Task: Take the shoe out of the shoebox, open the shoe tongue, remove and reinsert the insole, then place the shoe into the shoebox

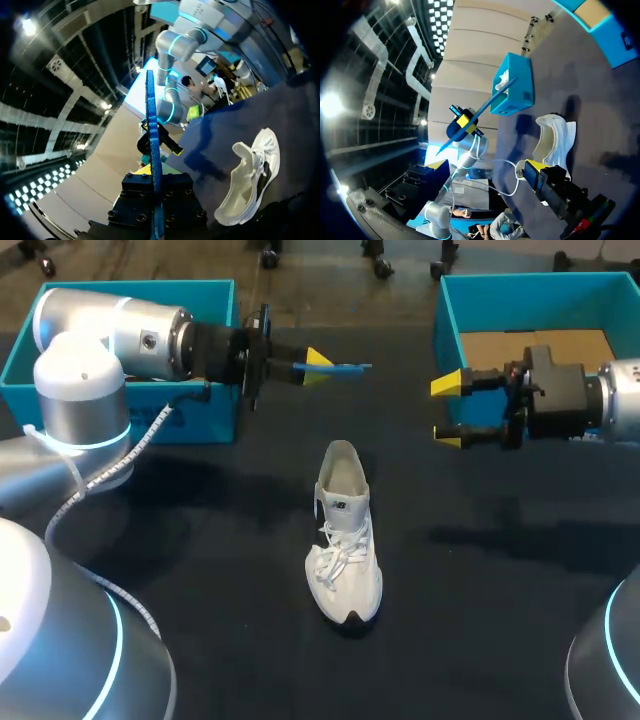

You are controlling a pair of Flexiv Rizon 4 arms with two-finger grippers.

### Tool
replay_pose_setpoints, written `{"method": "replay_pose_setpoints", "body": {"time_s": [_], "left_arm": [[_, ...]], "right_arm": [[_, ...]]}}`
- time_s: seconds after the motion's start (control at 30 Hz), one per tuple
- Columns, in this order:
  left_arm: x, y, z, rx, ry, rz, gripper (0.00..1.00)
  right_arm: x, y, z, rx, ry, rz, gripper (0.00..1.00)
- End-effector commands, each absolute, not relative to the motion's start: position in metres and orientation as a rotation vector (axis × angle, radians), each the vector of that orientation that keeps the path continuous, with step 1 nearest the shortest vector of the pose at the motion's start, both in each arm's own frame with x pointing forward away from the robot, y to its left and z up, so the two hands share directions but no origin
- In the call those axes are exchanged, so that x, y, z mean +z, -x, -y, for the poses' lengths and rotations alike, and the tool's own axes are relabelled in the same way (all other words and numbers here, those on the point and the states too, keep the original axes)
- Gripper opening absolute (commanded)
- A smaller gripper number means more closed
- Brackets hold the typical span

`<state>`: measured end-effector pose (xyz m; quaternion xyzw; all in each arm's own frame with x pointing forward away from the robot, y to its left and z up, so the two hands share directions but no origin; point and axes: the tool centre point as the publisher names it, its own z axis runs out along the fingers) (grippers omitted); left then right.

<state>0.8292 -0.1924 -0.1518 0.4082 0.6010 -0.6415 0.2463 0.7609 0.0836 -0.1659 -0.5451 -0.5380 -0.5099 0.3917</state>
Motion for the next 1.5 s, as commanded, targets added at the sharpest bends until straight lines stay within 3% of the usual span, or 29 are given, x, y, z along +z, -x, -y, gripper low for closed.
{"method": "replay_pose_setpoints", "body": {"time_s": [0.03,1.4,1.43,1.5], "left_arm": [[-0.155,-0.831,0.192,-1.605,-1.234,-1.539,0.0],[-0.187,-0.835,0.219,-1.093,-1.204,-1.147,0.0],[-0.187,-0.835,0.22,-1.092,-1.203,-1.147,0.0],[-0.188,-0.835,0.223,-1.087,-1.193,-1.15,0.0]], "right_arm": [[-0.166,-0.761,-0.085,-1.294,1.388,1.366,1.0],[-0.172,-0.783,-0.147,-1.161,1.315,1.406,1.0],[-0.172,-0.783,-0.147,-1.162,1.314,1.406,1.0],[-0.174,-0.783,-0.15,-1.162,1.309,1.406,0.86]]}}
